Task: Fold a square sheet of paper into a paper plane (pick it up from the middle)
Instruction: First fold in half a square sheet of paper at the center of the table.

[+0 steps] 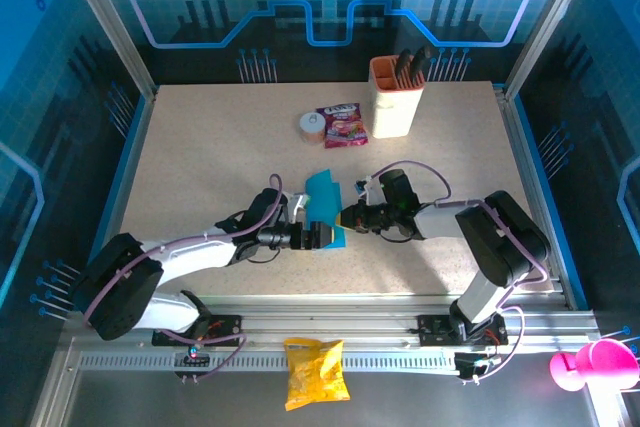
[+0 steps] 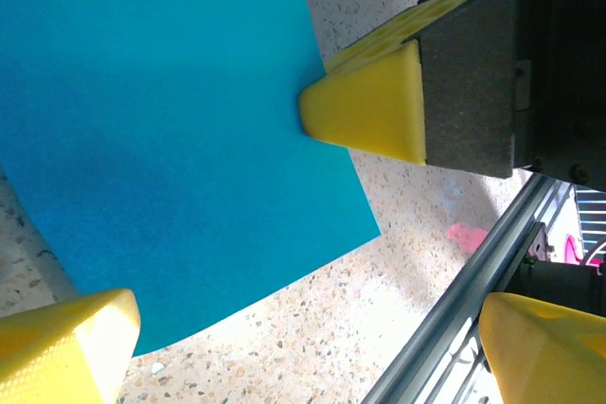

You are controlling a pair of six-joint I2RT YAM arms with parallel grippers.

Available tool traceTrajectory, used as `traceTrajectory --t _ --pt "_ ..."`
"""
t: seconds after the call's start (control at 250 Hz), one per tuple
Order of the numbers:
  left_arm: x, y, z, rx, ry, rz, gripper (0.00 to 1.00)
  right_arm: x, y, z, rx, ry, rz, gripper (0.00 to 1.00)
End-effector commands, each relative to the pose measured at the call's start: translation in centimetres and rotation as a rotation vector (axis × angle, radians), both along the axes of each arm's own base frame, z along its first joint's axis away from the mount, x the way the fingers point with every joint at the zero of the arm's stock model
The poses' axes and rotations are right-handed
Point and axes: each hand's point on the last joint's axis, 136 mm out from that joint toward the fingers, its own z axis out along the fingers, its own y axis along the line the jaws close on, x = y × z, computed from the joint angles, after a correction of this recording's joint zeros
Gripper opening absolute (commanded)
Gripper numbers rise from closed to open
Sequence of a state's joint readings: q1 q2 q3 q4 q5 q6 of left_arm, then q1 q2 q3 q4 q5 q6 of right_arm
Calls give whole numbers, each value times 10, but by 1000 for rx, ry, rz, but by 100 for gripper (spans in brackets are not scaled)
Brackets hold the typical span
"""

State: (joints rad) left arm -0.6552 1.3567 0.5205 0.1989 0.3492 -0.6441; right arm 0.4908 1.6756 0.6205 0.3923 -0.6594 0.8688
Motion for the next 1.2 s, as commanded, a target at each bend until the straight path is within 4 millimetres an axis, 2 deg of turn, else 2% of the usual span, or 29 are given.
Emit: traceTrajectory --t 0.0,0.395,0.859,0.995,1.194 --pt "-5 -3 -5 -15 6 -40 93 -1 3 -3 10 6 8 0" --pt "-7 -3 -13 -11 20 -45 93 5 -4 -15 0 31 -17 0" --pt "-8 -2 -15 -3 24 -44 93 5 -12 -50 -35 98 -34 0" --pt "-7 -2 -10 -9 15 -44 93 3 -13 -57 -44 112 -32 0" --pt "-4 -1 9 -8 -37 -42 93 1 -16 -64 -51 125 -36 0"
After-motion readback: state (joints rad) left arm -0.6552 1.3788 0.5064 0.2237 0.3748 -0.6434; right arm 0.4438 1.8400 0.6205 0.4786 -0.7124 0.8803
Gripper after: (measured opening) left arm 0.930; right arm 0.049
